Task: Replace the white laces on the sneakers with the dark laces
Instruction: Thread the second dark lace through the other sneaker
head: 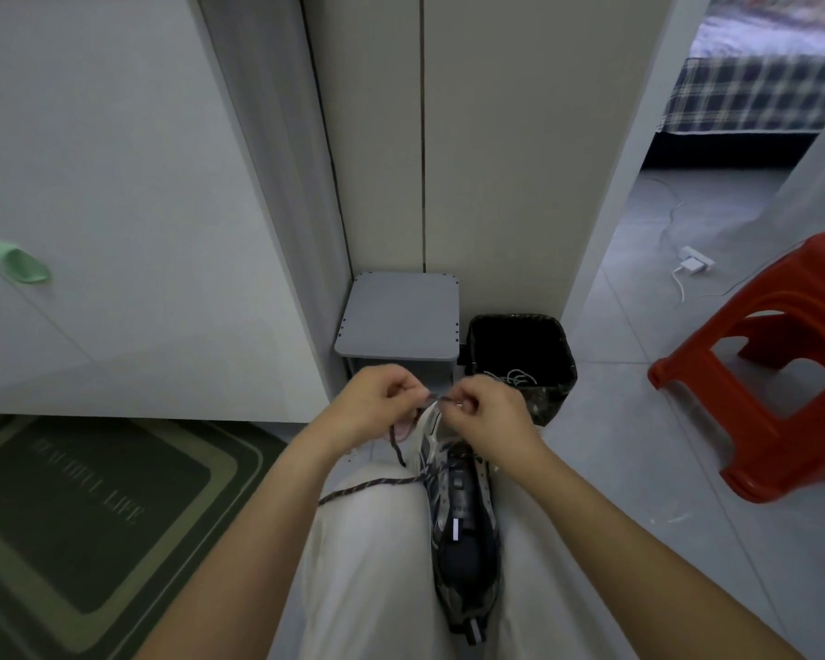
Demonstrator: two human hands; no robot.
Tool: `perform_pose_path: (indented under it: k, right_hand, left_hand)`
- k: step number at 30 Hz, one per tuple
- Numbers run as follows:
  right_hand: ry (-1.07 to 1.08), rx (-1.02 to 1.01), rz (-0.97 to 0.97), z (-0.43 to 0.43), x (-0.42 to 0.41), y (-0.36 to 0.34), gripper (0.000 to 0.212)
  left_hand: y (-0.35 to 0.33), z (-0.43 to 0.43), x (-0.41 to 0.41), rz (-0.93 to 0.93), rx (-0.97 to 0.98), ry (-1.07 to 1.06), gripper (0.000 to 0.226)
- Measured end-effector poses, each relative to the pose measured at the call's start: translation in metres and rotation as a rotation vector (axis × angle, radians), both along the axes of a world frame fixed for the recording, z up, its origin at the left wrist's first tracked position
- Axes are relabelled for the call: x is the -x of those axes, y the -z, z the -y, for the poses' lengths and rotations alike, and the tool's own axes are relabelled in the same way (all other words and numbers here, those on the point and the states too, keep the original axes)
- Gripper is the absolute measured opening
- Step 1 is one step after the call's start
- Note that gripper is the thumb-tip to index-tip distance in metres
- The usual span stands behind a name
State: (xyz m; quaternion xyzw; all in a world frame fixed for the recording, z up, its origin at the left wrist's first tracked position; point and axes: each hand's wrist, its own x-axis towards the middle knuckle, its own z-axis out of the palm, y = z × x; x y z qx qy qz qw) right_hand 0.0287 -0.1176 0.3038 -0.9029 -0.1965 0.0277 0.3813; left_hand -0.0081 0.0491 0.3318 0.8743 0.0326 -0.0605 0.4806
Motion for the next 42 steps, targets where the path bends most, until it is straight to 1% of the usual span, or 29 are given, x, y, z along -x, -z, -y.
perform_pose_path:
  k: [2, 3, 5, 7, 9, 13, 16, 17, 21, 23, 24, 25, 26, 27, 29, 30, 31, 32, 34, 36, 37, 39, 40, 42]
  right_hand:
    - [0.077, -0.174, -0.044, -0.005, -0.007, -0.011, 0.022]
    - [0.088, -0.224, -0.053, -0.007, -0.009, -0.016, 0.023]
    - [0.09, -0.258, -0.063, -0.01, -0.01, -0.023, 0.028]
    - [0.099, -0.361, -0.135, -0.011, -0.009, -0.025, 0.025]
    - [0.121, -0.488, -0.215, -0.009, -0.009, -0.028, 0.016]
    - [0.179, -0.703, -0.339, -0.004, -0.007, -0.036, 0.022]
    - [0.148, -0.751, -0.359, -0.003, -0.005, -0.041, 0.032]
    - [0.142, -0.762, -0.354, -0.003, -0.005, -0.044, 0.034]
    - [0.082, -0.793, -0.33, -0.006, -0.004, -0.05, 0.028]
    - [0.033, -0.759, -0.313, -0.008, -0.005, -0.051, 0.022]
    - [0.015, -0.732, -0.307, -0.01, -0.006, -0.051, 0.019]
    - [-0.003, -0.708, -0.306, -0.012, -0.007, -0.051, 0.015]
    - [-0.035, -0.69, -0.317, -0.014, -0.006, -0.05, 0.01]
    - [-0.083, -0.679, -0.342, -0.016, -0.005, -0.049, 0.009]
    - [-0.196, -0.663, -0.426, -0.021, -0.001, -0.044, 0.014]
    - [-0.23, -0.627, -0.441, -0.021, 0.001, -0.039, 0.016]
    - [-0.237, -0.567, -0.414, -0.019, 0.002, -0.032, 0.016]
    - [-0.213, -0.5, -0.354, -0.016, 0.003, -0.024, 0.013]
    - [-0.084, -0.339, -0.234, -0.003, 0.002, -0.007, 0.006]
    - [-0.012, -0.119, -0.162, 0.013, 0.003, 0.01, 0.019]
    - [-0.037, 0.022, -0.114, 0.019, 0.004, 0.018, 0.025]
    - [-0.138, 0.268, 0.001, 0.027, 0.011, 0.031, 0.029]
    - [-0.186, 0.336, 0.044, 0.029, 0.014, 0.035, 0.029]
    - [-0.236, 0.413, 0.06, 0.03, 0.017, 0.038, 0.035]
  left_hand:
    - [-0.002, -0.009, 0.003, 0.047, 0.088, -0.07, 0.011]
    - [0.0, -0.014, 0.004, 0.064, 0.126, -0.097, 0.012]
    - [0.006, -0.02, 0.008, 0.063, 0.212, -0.129, 0.014]
    - [0.015, -0.022, 0.011, 0.044, 0.22, -0.153, 0.014]
    - [0.027, -0.027, 0.014, 0.028, 0.135, -0.177, 0.013]
    - [0.052, -0.041, 0.019, 0.01, -0.019, -0.233, 0.012]
    - [0.067, -0.051, 0.02, 0.03, -0.138, -0.296, 0.008]
    - [0.071, -0.053, 0.021, 0.037, -0.176, -0.322, 0.011]
    - [0.078, -0.058, 0.024, 0.021, -0.345, -0.346, 0.015]
    - [0.074, -0.054, 0.027, -0.001, -0.458, -0.335, 0.018]
    - [0.071, -0.051, 0.027, -0.005, -0.482, -0.328, 0.021]
    - [0.066, -0.045, 0.027, -0.013, -0.455, -0.326, 0.023]
    - [0.061, -0.038, 0.027, -0.028, -0.359, -0.33, 0.022]
    - [0.055, -0.03, 0.027, -0.052, -0.213, -0.332, 0.02]
    - [0.043, -0.011, 0.029, -0.108, 0.106, -0.322, 0.014]
    - [0.038, -0.003, 0.031, -0.139, 0.225, -0.312, 0.01]
    - [0.036, 0.003, 0.033, -0.161, 0.297, -0.3, 0.009]
    - [0.037, 0.009, 0.034, -0.168, 0.326, -0.291, 0.01]
    - [0.041, 0.016, 0.033, -0.139, 0.293, -0.29, 0.015]
    - [0.047, 0.019, 0.029, -0.071, 0.196, -0.277, 0.023]
    - [0.05, 0.021, 0.026, -0.048, 0.144, -0.264, 0.026]
    - [0.057, 0.025, 0.02, -0.038, 0.049, -0.245, 0.025]
    - [0.06, 0.027, 0.017, -0.038, 0.003, -0.239, 0.02]
    - [0.066, 0.029, 0.013, -0.042, -0.064, -0.233, 0.011]
